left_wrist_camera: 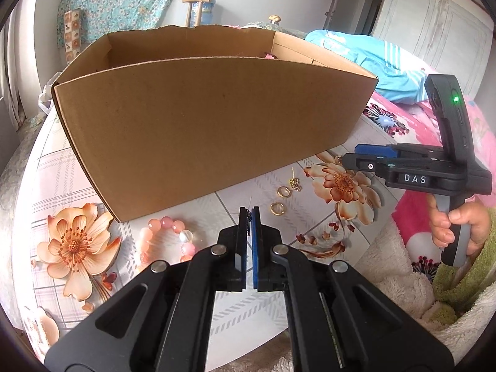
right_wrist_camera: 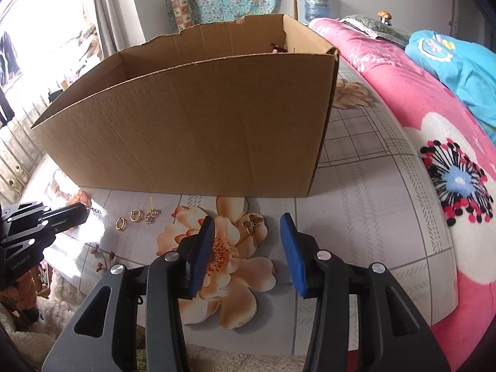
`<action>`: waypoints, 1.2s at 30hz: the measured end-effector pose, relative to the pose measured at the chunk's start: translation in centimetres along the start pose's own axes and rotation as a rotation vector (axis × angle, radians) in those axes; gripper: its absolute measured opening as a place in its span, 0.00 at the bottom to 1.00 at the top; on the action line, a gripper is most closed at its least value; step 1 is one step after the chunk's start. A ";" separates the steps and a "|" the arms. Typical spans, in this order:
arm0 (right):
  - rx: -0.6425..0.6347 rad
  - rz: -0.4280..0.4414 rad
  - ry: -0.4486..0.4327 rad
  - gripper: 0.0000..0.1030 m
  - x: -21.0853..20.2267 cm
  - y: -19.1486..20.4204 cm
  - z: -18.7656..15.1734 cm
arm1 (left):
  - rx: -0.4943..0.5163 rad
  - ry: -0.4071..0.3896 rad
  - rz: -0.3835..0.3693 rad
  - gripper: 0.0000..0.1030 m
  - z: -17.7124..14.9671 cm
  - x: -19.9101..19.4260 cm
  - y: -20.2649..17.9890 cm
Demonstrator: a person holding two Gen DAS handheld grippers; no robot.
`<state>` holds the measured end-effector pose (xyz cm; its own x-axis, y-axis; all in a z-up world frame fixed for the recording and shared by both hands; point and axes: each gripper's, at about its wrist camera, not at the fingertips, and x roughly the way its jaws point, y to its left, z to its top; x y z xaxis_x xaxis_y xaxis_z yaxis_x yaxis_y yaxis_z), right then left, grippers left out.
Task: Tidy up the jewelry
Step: 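Carry the pendant over the box and open the left tool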
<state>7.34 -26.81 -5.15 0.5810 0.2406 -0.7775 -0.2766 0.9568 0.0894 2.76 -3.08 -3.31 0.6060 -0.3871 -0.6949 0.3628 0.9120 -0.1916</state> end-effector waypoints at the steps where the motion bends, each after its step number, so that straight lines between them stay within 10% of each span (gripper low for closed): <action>1: -0.010 0.003 0.005 0.39 0.3 0.0 0.2 | 0.001 0.000 0.000 0.02 0.0 0.0 0.0; 12: -0.046 -0.030 0.045 0.13 1.5 -0.1 1.2 | -0.014 -0.007 0.002 0.02 -0.1 0.1 0.7; 23: 0.074 0.050 0.027 0.12 0.1 -1.7 1.3 | -0.007 -0.041 0.010 0.02 -0.1 -1.3 0.7; 36: -0.013 0.277 -0.239 0.12 -9.3 1.1 7.2 | -0.016 -0.272 -0.243 0.02 6.3 -8.2 0.9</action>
<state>7.14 -26.81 6.66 0.6451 0.5229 -0.5572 -0.4572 0.8484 0.2669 2.57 0.05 6.65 0.6701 -0.6132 -0.4183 0.5099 0.7898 -0.3410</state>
